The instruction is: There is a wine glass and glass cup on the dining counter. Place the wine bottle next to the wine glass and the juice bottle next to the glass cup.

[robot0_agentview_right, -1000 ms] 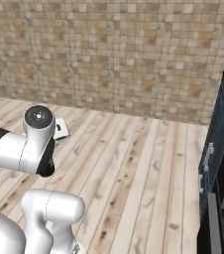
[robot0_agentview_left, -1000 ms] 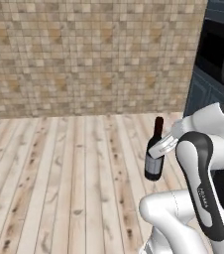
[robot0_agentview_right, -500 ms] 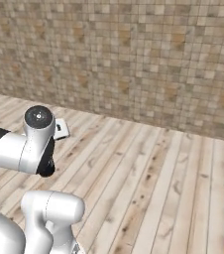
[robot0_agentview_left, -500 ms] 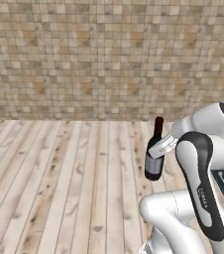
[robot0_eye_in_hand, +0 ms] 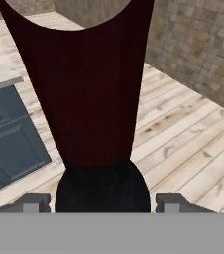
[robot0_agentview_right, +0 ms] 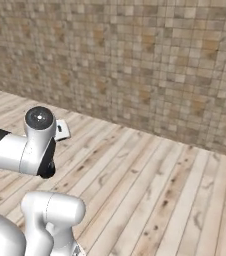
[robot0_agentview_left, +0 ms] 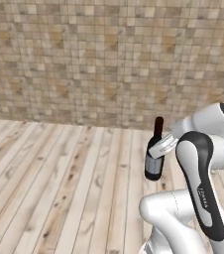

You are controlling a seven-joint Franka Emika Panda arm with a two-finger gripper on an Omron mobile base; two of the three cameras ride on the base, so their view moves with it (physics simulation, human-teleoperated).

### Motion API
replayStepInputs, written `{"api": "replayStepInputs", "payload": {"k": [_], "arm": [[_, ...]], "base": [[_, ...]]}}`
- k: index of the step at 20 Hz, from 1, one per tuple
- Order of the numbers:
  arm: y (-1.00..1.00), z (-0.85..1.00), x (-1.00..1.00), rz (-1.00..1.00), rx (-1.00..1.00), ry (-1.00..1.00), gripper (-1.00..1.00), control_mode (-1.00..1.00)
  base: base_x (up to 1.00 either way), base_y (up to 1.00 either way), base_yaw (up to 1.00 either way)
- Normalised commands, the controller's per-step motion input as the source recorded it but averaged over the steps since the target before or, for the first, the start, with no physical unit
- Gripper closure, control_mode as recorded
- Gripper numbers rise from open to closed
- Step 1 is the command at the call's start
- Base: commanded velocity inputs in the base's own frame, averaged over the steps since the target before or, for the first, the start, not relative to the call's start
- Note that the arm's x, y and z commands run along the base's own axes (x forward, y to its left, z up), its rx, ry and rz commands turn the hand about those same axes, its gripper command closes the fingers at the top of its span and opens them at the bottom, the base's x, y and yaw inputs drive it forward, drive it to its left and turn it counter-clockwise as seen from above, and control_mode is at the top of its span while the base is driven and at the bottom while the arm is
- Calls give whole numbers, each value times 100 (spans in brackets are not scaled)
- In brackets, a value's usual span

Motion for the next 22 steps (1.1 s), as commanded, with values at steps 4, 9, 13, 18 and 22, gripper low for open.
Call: {"api": "replayStepInputs", "payload": {"k": [4,9,13,18,22], "arm": [[0,0,0,0,0,0,100,100],[0,0,0,0,0,0,100,100],[0,0,0,0,0,0,100,100],[0,0,0,0,0,0,100,100],[0,0,0,0,0,0,100,100]], "base": [[78,18,30],[74,14,36],[74,13,37],[71,11,41],[76,4,41]]}}
